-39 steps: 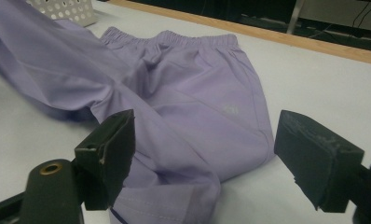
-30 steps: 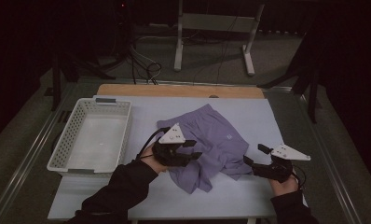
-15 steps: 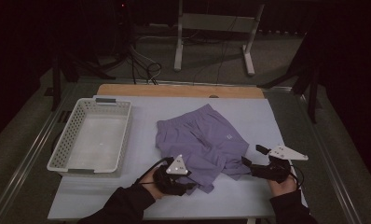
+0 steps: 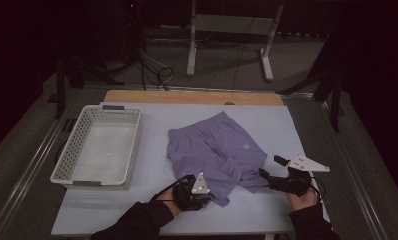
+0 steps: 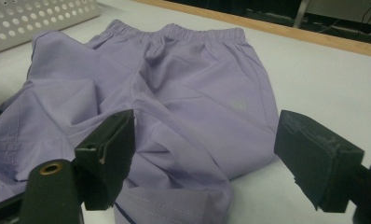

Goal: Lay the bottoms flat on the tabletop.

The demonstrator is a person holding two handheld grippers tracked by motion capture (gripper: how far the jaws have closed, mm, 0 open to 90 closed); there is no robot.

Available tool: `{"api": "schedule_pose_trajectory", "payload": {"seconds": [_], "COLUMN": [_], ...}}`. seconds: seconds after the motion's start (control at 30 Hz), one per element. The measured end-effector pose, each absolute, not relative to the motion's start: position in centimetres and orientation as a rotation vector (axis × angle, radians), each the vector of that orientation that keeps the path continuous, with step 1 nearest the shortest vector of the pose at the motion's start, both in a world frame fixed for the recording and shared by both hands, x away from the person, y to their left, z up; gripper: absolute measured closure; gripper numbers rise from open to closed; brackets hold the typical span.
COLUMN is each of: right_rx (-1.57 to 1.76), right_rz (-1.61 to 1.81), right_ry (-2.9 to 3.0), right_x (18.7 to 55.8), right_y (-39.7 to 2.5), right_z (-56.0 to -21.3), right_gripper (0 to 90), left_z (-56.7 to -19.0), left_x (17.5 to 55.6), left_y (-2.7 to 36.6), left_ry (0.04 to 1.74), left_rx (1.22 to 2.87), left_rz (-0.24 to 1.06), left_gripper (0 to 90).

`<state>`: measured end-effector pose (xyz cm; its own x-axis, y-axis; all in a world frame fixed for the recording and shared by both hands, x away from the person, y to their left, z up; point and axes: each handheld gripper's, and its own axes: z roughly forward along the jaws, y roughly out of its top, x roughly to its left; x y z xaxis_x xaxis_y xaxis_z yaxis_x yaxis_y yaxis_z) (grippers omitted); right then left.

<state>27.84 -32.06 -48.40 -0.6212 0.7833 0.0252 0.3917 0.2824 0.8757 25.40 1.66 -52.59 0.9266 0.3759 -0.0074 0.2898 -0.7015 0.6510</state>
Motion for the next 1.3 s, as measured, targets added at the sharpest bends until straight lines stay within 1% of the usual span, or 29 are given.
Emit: {"api": "schedule_pose_trajectory", "payload": {"seconds": [0.07, 0.13, 0.23, 0.33, 0.37, 0.6, 0.7, 0.83, 1.07, 1.17, 1.27, 1.3], "right_rx": [1.055, 1.056, 1.057, 1.063, 1.067, 1.066, 1.075, 1.075, 1.074, 1.072, 1.071, 1.077], "right_rz": [1.283, 1.287, 1.284, 1.288, 1.289, 1.299, 1.294, 1.293, 1.294, 1.294, 1.296, 1.293], "right_ry": [2.148, 2.148, 2.146, 2.145, 2.141, 2.138, 2.134, 2.135, 2.138, 2.135, 2.138, 2.13], "right_x": [27.9, 27.9, 27.8, 27.8, 27.8, 27.8, 27.8, 27.8, 27.8, 27.8, 27.8, 27.8], "right_y": [-32.1, -32.1, -32.1, -32.1, -32.1, -32.2, -32.2, -32.2, -32.2, -32.1, -32.2, -32.2], "right_z": [-48.5, -48.4, -48.4, -48.4, -48.4, -48.3, -48.3, -48.3, -48.3, -48.3, -48.3, -48.3], "right_gripper": [20.4, 20.4, 20.4, 20.4, 20.4, 20.4, 20.4, 20.4, 20.4, 20.4, 20.4, 20.4], "left_z": [-52.6, -52.6, -52.4, -52.0, -51.3, -49.0, -47.7, -46.9, -46.7, -47.3, -47.7, -47.9], "left_x": [25.5, 25.7, 25.8, 25.8, 25.7, 25.2, 24.4, 23.3, 21.3, 20.2, 19.5, 19.0], "left_y": [1.6, 1.6, 1.9, 2.2, 2.6, 4.0, 5.2, 6.5, 8.9, 10.4, 11.1, 11.9], "left_ry": [0.476, 0.487, 0.512, 0.519, 0.53, 0.536, 0.535, 0.539, 0.55, 0.578, 0.578, 0.587], "left_rx": [2.384, 2.381, 2.358, 2.34, 2.303, 2.221, 2.173, 2.156, 2.149, 2.148, 2.143, 2.135], "left_rz": [0.148, 0.154, 0.153, 0.154, 0.169, 0.19, 0.221, 0.253, 0.262, 0.232, 0.225, 0.225], "left_gripper": [81.0, 84.4, 86.5, 87.0, 87.1, 87.1, 87.0, 87.2, 87.9, 87.9, 87.8, 87.7]}}
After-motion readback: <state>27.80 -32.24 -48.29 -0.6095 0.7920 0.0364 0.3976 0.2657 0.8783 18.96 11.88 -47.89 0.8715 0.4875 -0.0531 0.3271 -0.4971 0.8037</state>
